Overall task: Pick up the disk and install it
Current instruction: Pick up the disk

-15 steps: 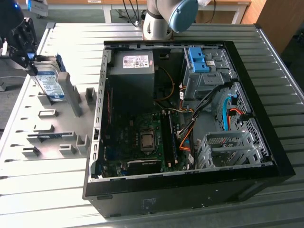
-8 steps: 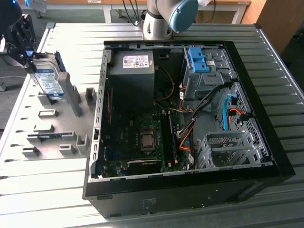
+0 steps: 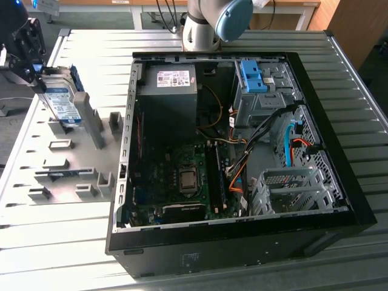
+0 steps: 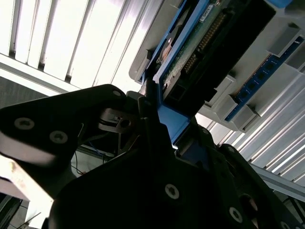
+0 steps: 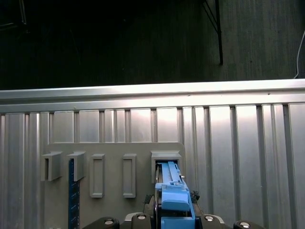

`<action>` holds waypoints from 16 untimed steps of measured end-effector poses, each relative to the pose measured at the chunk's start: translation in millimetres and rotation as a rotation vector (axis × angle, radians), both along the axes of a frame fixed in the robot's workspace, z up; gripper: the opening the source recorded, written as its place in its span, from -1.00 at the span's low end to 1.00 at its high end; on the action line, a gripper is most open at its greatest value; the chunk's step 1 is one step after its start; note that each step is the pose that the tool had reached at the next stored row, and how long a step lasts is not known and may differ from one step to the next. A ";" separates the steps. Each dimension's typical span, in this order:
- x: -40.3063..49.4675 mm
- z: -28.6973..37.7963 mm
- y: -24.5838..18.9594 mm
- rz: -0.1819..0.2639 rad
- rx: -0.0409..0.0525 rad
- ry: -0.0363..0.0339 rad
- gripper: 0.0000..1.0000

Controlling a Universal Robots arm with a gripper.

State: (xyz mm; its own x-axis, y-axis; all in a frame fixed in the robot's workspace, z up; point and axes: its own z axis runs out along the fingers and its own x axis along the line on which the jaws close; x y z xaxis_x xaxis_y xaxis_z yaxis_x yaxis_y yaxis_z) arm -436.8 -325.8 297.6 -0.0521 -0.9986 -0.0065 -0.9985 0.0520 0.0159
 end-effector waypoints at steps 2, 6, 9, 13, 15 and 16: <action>0.0 0.0 0.0 0.000 0.0000 0.0000 -0.27; 0.0 0.5 0.0 0.000 0.0000 0.0001 -0.27; 0.0 1.3 0.0 0.000 0.0000 0.0001 -0.27; 0.0 2.2 0.0 0.000 0.0001 -0.0002 -0.27; 0.0 2.5 0.0 0.000 0.0000 0.0000 -0.27; 0.0 2.5 0.0 0.000 0.0000 0.0000 -0.27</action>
